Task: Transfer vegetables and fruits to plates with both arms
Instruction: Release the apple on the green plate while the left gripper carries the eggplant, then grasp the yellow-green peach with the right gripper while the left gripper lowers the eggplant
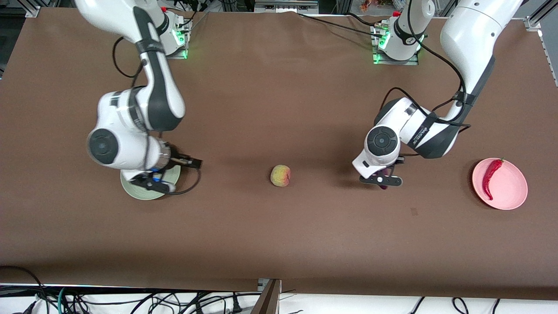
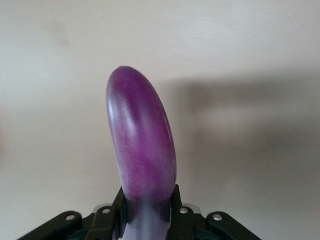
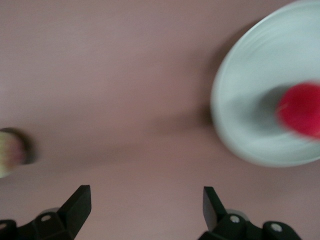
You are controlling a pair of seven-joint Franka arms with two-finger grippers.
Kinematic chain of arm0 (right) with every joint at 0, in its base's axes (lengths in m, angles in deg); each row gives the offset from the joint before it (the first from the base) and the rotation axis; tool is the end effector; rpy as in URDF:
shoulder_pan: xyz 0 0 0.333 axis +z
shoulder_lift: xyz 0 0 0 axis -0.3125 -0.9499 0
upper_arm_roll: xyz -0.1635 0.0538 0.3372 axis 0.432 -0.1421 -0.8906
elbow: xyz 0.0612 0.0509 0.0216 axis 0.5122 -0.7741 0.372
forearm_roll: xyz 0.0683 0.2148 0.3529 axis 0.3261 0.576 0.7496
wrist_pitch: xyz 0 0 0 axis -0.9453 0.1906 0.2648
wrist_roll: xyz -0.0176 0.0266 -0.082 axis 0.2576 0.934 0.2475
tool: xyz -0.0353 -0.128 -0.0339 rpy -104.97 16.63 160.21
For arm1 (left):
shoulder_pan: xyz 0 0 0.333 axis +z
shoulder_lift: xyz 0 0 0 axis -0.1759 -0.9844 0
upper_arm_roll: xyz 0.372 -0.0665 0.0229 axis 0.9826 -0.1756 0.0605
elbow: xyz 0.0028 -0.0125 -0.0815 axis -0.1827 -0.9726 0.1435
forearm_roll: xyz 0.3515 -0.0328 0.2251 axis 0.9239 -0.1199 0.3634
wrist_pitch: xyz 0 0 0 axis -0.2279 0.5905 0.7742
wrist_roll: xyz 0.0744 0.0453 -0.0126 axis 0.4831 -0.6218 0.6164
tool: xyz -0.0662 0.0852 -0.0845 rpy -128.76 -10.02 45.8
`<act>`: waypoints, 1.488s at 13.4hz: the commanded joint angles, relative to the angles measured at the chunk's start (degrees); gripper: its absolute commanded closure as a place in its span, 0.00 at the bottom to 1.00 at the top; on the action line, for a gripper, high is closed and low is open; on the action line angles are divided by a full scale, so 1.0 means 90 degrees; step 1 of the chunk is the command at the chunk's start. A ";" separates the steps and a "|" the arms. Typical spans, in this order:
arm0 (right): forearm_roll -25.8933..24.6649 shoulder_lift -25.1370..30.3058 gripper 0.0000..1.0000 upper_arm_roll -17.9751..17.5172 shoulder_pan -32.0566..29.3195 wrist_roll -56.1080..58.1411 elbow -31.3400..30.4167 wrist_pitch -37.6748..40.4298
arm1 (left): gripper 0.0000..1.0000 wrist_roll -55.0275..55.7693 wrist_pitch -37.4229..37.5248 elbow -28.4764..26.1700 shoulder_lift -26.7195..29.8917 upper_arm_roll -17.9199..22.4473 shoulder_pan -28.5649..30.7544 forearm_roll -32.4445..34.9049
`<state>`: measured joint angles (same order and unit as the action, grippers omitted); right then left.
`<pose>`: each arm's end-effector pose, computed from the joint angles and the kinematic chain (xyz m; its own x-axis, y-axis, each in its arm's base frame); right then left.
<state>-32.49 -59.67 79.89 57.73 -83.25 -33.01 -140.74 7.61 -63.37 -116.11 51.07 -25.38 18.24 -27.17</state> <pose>0.6786 0.2796 0.3622 0.9255 -0.2938 -0.2391 -0.3182 -0.9454 -0.0702 0.6504 -0.1913 0.2624 0.9678 -0.1355 -0.2122 -0.2063 -0.9099 -0.3600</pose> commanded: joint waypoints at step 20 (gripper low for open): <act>-0.1657 -0.2460 0.15 -0.1588 0.1243 -0.3993 0.1309 -0.4325 | 0.01 -0.6850 -0.2059 0.0653 -0.0855 0.0838 0.3581 0.1894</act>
<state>-45.46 -80.44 65.30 68.04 -117.23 -22.79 -178.53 -52.20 -81.48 -110.80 44.07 -17.18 50.02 -9.65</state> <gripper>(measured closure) 0.040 0.604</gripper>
